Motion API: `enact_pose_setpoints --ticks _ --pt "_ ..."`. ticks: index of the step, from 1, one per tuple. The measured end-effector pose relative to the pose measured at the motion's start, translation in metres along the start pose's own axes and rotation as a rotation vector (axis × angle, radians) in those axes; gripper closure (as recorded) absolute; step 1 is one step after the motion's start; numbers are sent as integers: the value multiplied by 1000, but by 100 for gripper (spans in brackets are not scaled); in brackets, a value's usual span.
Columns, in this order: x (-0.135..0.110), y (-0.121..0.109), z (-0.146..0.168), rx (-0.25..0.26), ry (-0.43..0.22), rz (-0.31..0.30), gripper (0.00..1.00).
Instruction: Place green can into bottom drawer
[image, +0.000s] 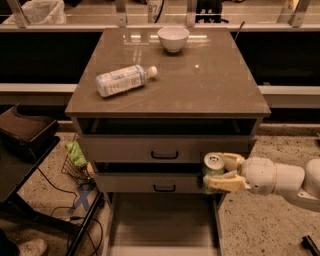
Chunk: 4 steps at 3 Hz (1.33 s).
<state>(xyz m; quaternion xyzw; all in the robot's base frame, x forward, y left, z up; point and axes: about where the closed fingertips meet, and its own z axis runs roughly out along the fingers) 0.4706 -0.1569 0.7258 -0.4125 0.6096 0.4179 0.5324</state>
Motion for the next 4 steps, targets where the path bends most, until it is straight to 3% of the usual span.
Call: enact_pose_setpoints --ticks 1,2,3,4 --pt "-5 25 0 -99 -19 -2 100" --pt "-5 25 0 -99 -19 -2 100" --pt "33 31 26 -137 -8 3 100" --pt "114 40 65 -251 -2 -37 100"
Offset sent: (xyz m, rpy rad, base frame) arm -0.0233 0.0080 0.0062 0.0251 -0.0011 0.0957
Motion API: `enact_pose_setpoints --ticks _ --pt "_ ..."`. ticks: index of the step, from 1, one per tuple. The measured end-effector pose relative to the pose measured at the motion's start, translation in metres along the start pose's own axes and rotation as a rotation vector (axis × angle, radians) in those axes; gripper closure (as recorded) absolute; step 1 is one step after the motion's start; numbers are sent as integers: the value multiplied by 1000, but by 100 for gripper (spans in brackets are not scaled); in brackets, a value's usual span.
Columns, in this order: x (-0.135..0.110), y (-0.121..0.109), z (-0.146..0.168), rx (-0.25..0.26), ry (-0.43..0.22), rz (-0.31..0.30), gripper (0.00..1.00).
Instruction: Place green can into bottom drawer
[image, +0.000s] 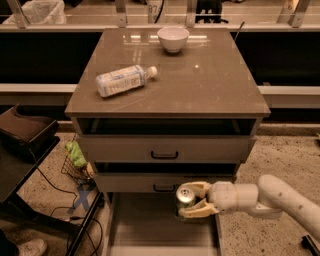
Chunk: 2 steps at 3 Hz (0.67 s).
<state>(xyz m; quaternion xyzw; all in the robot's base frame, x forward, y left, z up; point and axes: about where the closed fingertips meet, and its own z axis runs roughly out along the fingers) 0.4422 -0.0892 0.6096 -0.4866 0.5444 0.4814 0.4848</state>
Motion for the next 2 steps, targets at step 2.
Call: enact_pose_setpoints --ticks 2 --pt "116 -2 43 -126 31 -8 100"
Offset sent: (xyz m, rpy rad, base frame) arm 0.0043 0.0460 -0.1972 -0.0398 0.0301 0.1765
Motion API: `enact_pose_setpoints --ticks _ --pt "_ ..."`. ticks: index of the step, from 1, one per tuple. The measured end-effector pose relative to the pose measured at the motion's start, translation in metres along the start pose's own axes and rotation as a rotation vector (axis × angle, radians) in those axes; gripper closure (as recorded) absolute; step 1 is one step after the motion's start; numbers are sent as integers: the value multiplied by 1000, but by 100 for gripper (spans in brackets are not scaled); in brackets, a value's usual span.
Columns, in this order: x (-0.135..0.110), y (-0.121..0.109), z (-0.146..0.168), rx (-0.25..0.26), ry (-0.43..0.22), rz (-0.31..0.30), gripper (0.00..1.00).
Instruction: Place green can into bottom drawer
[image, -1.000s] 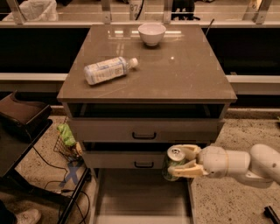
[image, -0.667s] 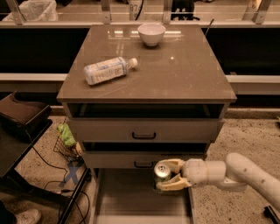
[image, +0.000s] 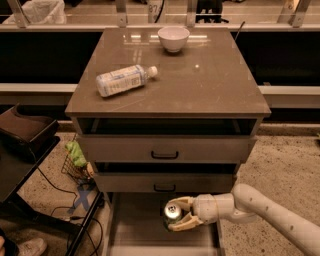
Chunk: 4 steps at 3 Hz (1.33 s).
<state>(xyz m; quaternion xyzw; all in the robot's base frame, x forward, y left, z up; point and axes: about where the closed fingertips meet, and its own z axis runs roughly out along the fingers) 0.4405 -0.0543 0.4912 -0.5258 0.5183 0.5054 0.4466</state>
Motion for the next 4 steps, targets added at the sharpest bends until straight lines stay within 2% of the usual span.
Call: enact_pose_setpoints --ticks 1,2,3,4 --pt "64 -6 13 -38 33 49 100" --pt "71 -9 19 -39 21 48 100" --pt "95 -7 3 -9 -16 28 100" --pt "156 -12 -25 69 -83 -6 100"
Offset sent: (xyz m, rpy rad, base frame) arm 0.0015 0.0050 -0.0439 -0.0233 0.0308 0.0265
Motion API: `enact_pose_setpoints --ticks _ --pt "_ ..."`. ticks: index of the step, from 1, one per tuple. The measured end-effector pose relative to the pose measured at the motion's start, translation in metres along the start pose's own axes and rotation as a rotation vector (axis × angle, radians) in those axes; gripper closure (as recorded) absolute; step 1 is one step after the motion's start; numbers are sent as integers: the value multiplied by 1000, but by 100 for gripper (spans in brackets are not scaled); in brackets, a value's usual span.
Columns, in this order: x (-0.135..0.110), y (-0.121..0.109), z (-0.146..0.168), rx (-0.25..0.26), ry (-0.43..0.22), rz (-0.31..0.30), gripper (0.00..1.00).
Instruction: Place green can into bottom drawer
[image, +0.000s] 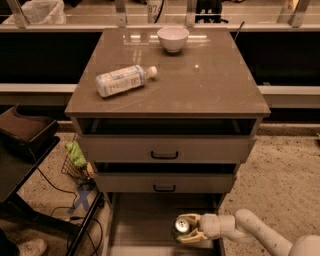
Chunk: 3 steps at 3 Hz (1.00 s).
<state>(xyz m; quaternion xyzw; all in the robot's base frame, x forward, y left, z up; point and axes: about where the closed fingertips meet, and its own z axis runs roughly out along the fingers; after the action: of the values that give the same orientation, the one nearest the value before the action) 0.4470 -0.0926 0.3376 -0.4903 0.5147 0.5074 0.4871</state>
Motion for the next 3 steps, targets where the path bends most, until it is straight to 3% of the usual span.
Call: enact_pose_setpoints --ticks 1,2,3 --pt "41 -18 -33 83 -4 -27 100" --pt "62 -33 -51 126 13 -57 100" --pt "72 -45 -56 136 75 -78 100"
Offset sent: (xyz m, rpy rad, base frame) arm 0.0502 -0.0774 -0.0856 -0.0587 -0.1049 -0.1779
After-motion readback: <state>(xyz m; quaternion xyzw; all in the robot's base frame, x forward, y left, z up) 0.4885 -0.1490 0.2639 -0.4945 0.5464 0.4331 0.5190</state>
